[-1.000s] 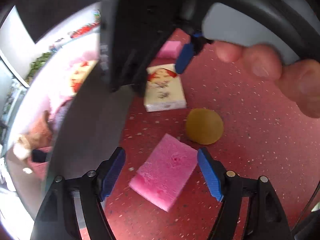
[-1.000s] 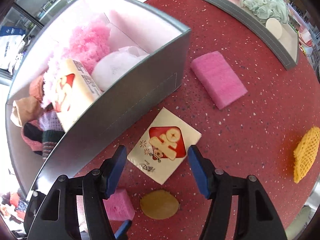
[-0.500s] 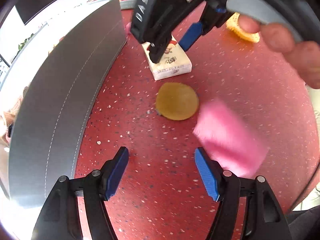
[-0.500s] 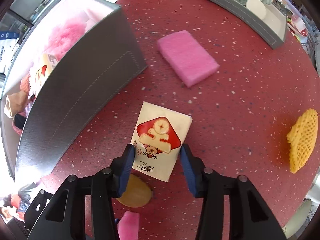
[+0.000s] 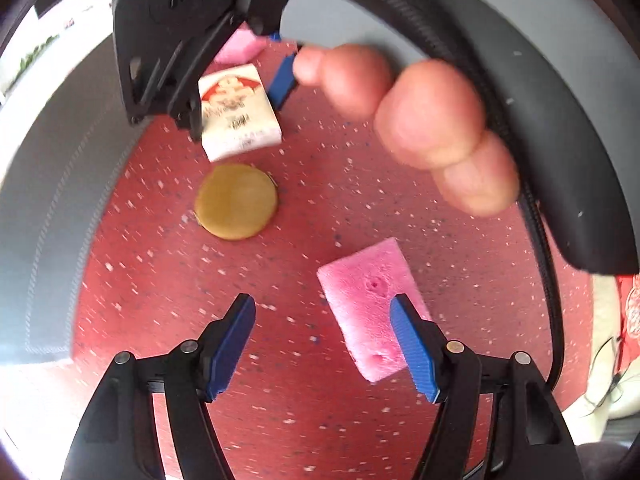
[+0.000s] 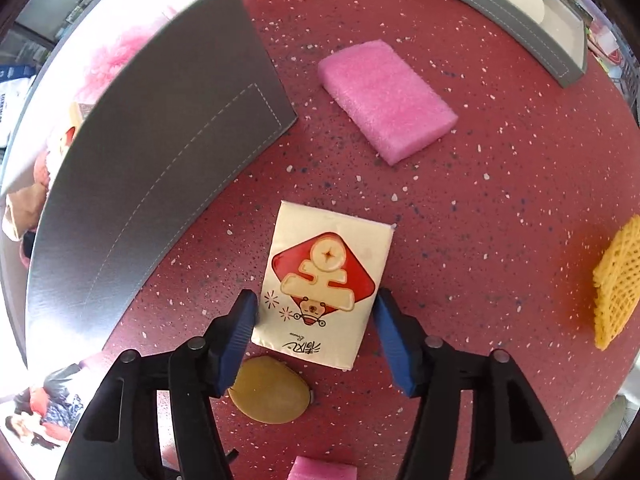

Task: Organize soft objects
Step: 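Grasp the white tissue pack with red diamond print with the right tool, then grasp the pink sponge with the left tool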

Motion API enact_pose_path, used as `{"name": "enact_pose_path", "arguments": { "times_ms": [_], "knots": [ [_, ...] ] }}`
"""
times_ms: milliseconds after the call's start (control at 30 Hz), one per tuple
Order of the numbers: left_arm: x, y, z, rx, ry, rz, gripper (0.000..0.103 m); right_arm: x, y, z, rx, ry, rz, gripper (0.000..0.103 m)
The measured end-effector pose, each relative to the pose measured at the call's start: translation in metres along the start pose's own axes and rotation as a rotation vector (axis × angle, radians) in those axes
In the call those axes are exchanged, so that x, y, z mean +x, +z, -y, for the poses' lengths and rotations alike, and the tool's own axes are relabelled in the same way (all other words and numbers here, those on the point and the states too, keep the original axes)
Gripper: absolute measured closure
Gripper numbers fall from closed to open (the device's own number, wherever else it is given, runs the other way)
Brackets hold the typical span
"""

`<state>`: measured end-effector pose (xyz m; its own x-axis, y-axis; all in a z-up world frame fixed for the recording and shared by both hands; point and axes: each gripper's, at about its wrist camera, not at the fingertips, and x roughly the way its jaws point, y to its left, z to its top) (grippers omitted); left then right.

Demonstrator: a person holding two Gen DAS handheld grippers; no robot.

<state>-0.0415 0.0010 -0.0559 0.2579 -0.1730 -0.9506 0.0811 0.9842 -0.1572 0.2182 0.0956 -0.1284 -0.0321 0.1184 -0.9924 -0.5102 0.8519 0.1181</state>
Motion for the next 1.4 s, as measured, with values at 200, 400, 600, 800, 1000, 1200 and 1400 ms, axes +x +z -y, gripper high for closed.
{"name": "enact_pose_path", "arguments": {
  "times_ms": [200,400,600,800,1000,1200,1400],
  "knots": [
    [0.008,-0.005,0.015,-0.022,-0.009,0.013,0.032,-0.009,-0.031,0.005,-0.123,-0.045,0.048,0.047],
    [0.028,0.002,0.043,-0.015,-0.004,-0.006,0.022,-0.011,-0.070,0.069,-0.056,-0.090,0.021,0.047],
    [0.018,0.005,0.036,-0.123,-0.042,-0.038,0.022,-0.030,-0.116,0.120,0.063,-0.079,0.043,0.047],
    [0.030,0.018,0.053,-0.167,-0.057,-0.090,0.022,-0.043,-0.164,0.133,0.079,-0.110,0.071,0.047],
    [0.057,0.027,0.077,-0.135,0.063,-0.139,0.022,-0.039,-0.198,0.135,0.081,-0.120,0.066,0.047],
    [0.052,0.023,0.064,-0.127,0.063,-0.122,0.054,-0.039,-0.246,0.128,0.073,-0.103,0.081,0.047],
    [0.043,0.026,0.032,-0.141,0.065,-0.137,0.055,-0.048,-0.255,0.124,0.074,-0.083,0.097,0.047]
  ]
}}
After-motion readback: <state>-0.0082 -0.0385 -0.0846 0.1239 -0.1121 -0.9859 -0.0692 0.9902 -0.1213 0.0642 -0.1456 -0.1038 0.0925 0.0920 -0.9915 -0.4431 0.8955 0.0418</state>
